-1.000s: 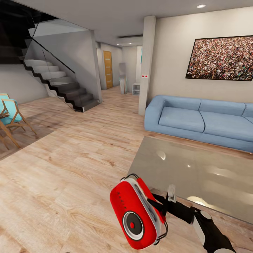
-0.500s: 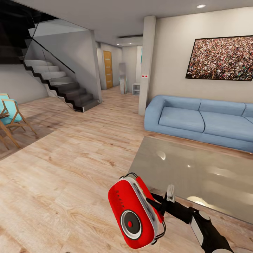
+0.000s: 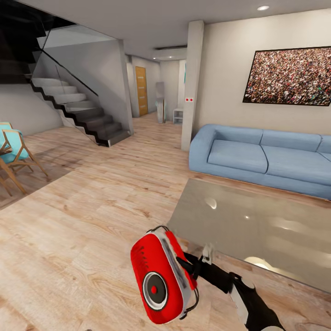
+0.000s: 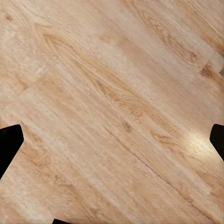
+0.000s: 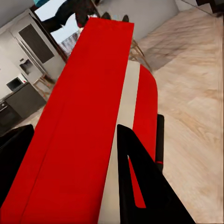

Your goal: Turn on the radio receiver that's on the table in the living room.

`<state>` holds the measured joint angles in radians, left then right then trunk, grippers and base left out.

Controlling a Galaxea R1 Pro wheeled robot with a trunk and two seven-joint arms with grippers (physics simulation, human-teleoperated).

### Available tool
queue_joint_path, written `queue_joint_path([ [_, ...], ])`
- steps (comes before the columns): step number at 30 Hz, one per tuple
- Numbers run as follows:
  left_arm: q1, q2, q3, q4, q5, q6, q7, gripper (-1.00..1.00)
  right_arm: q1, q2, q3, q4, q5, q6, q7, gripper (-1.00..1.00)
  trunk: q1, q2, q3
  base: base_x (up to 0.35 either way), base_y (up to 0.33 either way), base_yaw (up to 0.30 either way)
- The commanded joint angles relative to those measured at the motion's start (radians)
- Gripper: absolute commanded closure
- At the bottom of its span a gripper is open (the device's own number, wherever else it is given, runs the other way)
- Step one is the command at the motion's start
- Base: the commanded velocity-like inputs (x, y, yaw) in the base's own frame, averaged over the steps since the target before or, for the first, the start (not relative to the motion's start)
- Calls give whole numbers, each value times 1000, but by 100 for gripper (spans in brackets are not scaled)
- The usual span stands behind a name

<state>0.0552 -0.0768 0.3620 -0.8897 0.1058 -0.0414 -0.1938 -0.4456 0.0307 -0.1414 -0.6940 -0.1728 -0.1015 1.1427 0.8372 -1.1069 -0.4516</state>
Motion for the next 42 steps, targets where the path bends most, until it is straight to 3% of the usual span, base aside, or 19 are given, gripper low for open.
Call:
queue_joint_path([
  [1,0,0,0,0,0,0,0,-100,0,3,31,1,11,-1,-22,100,0,0,0,0,0,0],
  [3,0,0,0,0,0,0,0,-100,0,6,95,4,21,-2,-48,100,0,0,0,0,0,0],
  [5,0,0,0,0,0,0,0,-100,-1,7,117,5,23,-2,-55,100,0,0,0,0,0,0],
  [14,0,1,0,-1,-1,0,-1,-100,-1,-4,128,-2,28,-4,-45,100,0,0,0,0,0,0],
  [18,0,2,0,-2,-1,0,-1,-100,-1,-57,128,-9,15,-5,-36,100,0,0,0,0,0,0],
  [19,0,2,0,-2,-1,0,-1,-100,-1,-84,128,-12,-10,-5,-14,100,0,0,0,0,0,0],
  [22,0,2,0,-2,-1,0,-1,-100,-1,-130,128,-13,-83,-4,67,100,0,0,0,0,0,0],
  [25,0,2,0,-2,-1,0,-1,-100,-1,-169,128,-12,-120,-3,138,100,0,0,0,0,0,0],
  [29,0,2,0,-2,-1,0,0,-100,-1,-182,128,-12,-129,-3,156,100,0,0,0,0,0,0],
  [33,0,3,0,-2,-1,0,-1,-100,-1,-231,126,-16,-135,-4,160,100,0,0,0,0,0,0],
  [35,0,2,0,-3,-1,0,0,-100,-1,-243,126,-31,-167,-3,161,100,0,0,0,0,0,0],
  [38,0,2,0,-3,-1,0,-1,-100,-1,-248,127,-52,-206,-2,161,100,0,0,0,0,0,0],
  [42,0,3,0,-3,-1,0,-1,-100,-1,-249,128,-58,-220,-1,160,100,0,0,0,0,0,0],
])
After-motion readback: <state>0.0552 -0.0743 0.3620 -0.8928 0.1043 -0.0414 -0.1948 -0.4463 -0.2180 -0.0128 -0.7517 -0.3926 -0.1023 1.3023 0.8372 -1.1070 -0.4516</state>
